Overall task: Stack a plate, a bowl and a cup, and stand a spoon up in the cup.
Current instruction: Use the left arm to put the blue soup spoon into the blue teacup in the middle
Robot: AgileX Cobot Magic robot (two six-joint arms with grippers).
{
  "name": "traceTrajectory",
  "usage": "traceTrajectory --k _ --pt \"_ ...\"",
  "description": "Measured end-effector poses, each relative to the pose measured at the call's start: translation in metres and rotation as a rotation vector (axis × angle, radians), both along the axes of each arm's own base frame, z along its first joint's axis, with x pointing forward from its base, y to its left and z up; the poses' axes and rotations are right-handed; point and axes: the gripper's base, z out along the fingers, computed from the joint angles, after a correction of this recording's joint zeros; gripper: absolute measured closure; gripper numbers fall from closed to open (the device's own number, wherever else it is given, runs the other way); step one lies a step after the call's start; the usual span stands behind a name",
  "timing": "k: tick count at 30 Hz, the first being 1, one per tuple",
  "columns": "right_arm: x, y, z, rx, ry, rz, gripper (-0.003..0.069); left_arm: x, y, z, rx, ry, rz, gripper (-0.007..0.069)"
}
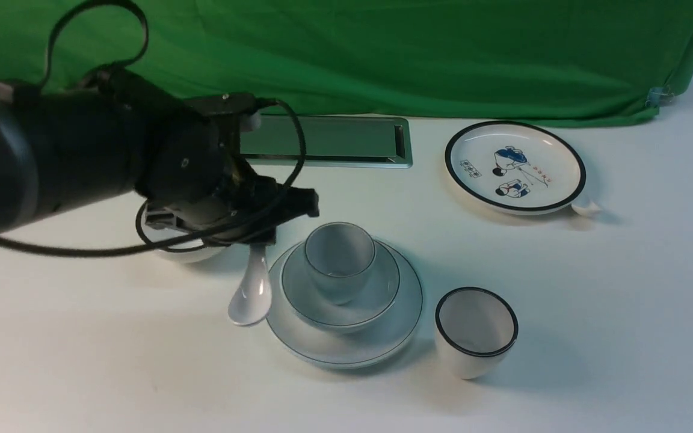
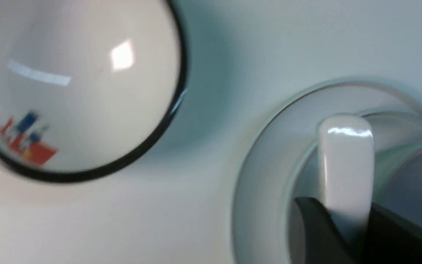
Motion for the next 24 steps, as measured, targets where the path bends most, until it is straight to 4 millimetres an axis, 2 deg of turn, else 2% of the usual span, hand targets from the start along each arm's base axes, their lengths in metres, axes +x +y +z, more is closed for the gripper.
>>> traceTrajectory --k 3,6,9,17,24 --pt "0.0 0.0 0.0 0.0 0.0 0.0 0.0421 -0.01 -0.006 0.015 -0.104 -0.251 -0.087 0.051" --pt "0.0 0.0 0.0 0.0 -0.001 0.0 0.0421 -0.013 -0.01 0.02 -0.159 -0.366 -0.17 0.051" --pt "0.0 0.0 0.0 0.003 -0.002 0.0 0.0421 -0.014 -0.021 0.024 -0.241 -0.509 -0.326 0.051" --pt "0.0 0.0 0.0 0.003 -0.003 0.0 0.0421 -0.009 -0.038 0.019 -0.195 -0.755 -0.613 0.051" --pt "0.0 0.0 0.0 0.003 -0.003 0.0 0.0421 0.008 -0.033 0.004 -0.226 -0.841 -0.655 0.051"
